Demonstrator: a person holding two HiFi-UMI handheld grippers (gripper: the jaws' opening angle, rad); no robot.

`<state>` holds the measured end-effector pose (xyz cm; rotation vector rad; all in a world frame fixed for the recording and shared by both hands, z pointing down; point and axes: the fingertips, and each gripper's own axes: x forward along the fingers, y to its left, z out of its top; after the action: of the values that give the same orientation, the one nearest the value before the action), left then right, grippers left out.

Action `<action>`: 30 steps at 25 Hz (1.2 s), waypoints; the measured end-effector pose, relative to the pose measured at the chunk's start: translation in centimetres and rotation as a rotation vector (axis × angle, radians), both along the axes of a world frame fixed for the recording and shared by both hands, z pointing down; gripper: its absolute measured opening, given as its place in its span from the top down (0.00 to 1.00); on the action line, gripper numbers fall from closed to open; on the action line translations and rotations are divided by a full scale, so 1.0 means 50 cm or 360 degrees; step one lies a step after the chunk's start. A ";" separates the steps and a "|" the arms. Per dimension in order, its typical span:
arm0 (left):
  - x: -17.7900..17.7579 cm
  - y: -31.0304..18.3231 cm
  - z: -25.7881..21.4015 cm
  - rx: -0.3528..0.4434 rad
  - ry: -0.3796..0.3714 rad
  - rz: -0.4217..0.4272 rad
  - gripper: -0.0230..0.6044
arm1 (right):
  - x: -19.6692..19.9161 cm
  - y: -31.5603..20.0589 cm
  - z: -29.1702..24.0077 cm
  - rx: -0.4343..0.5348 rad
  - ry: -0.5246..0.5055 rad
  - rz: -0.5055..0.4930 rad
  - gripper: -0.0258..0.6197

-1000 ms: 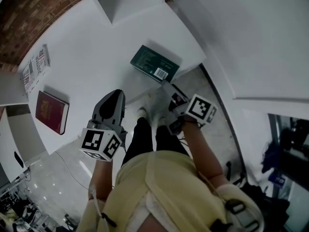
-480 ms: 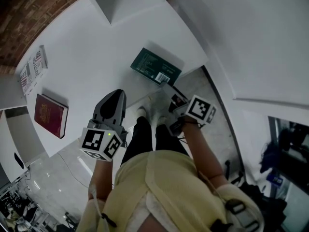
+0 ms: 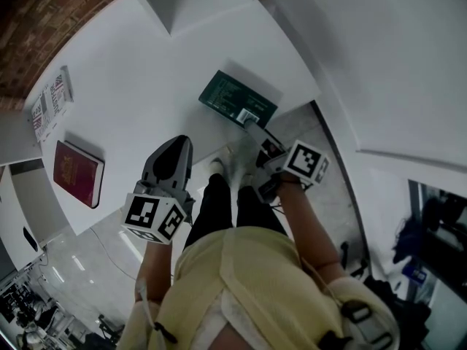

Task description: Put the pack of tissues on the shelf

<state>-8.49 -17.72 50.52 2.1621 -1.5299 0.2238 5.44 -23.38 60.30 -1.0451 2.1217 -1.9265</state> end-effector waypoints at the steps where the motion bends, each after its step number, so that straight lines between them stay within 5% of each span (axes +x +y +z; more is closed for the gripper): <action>1: 0.002 0.000 0.000 -0.0001 0.0000 0.0000 0.96 | 0.000 -0.001 0.000 0.0002 0.0001 -0.0005 0.40; 30: -0.004 0.026 -0.009 0.0019 -0.0007 0.0011 0.96 | -0.002 0.060 -0.015 0.0000 0.0077 -0.0093 0.48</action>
<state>-8.68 -16.40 50.08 2.1779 -1.5301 0.2228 5.36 -20.36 59.55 -1.0520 2.2017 -1.9463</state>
